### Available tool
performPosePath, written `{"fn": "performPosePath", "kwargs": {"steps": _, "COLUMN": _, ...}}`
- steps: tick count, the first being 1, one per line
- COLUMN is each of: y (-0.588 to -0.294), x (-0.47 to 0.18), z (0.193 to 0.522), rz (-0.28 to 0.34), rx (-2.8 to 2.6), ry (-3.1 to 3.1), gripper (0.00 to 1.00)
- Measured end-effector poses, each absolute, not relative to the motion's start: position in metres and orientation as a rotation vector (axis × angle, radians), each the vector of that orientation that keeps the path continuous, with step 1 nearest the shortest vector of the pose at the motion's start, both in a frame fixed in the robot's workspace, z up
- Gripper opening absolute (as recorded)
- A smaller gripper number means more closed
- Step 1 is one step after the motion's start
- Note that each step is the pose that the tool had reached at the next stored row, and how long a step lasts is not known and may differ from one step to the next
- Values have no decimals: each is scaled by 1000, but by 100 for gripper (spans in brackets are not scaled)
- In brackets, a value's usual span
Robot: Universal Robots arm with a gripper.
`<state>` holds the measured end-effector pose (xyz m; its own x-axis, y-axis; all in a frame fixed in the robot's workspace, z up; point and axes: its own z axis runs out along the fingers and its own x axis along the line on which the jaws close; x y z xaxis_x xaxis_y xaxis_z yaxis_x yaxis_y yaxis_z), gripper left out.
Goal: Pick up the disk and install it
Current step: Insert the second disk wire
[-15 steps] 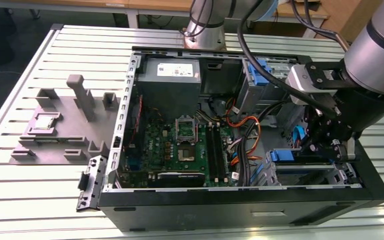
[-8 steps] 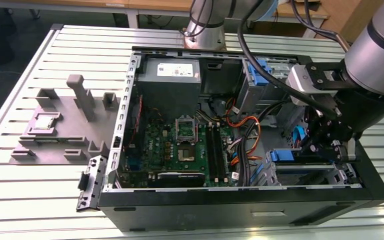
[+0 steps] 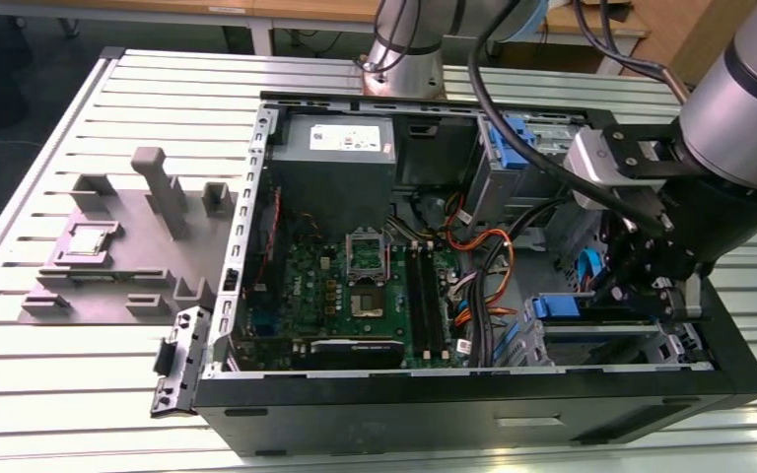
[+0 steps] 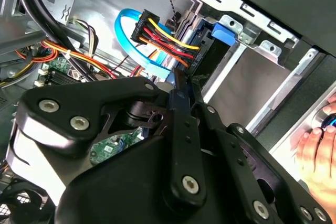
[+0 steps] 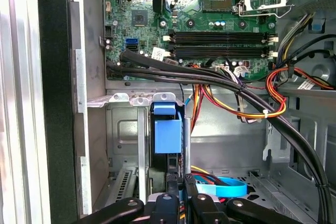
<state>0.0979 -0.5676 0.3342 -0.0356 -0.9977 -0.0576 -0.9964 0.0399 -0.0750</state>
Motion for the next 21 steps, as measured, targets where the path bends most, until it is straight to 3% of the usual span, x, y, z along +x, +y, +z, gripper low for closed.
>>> {"fn": "performPosePath", "kwargs": {"steps": 21, "y": -568, "x": 98, "z": 326, "rz": -21, "rx": -2114, "ry": 2195, "gripper": 16}}
